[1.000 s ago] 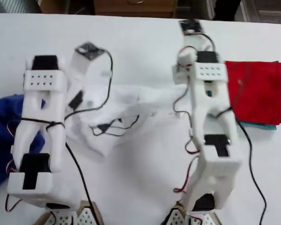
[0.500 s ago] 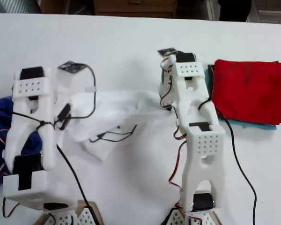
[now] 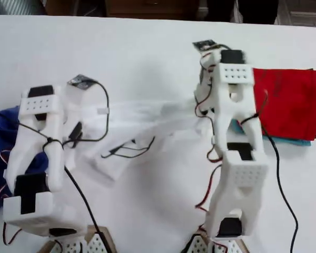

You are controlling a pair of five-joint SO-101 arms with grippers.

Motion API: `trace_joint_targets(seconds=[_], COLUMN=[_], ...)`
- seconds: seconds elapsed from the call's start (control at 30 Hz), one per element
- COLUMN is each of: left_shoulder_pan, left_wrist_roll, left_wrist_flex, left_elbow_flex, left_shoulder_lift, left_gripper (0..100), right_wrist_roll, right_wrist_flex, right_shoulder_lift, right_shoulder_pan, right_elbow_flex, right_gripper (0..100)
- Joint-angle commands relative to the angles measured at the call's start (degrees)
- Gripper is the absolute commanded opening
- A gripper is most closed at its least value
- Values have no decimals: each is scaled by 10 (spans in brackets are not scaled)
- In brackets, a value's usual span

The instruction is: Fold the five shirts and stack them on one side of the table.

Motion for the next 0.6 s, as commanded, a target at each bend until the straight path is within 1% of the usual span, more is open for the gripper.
trace_joint_targets(seconds=[0.0,0.03,0.13,0.3,0.37,0.43,0.5,0.57], left_shoulder_pan=[-3,-3,-2,4,12,20,30,34], left_wrist_roll=[6,8,46,55,55,55,56,61], left_wrist_flex=[-25,-32,-54,-62,-62,-62,-64,-68], left_elbow_flex=[-1,-1,0,0,0,-2,-7,-20], left_shoulder_lift=[-3,-3,-3,3,25,65,110,154], left_gripper=[25,25,25,25,25,25,25,25], right_wrist_roll=[4,4,34,74,76,75,73,72], right_wrist_flex=[3,-4,-52,-217,-272,-309,-321,-311], right_shoulder_lift=[-94,-117,-206,-339,-361,-369,-377,-391], right_shoulder_pan=[7,0,-19,-65,-80,-90,-90,-89], right_elbow_flex=[76,105,214,472,565,626,649,644], right_gripper=[22,22,22,22,23,28,68,141])
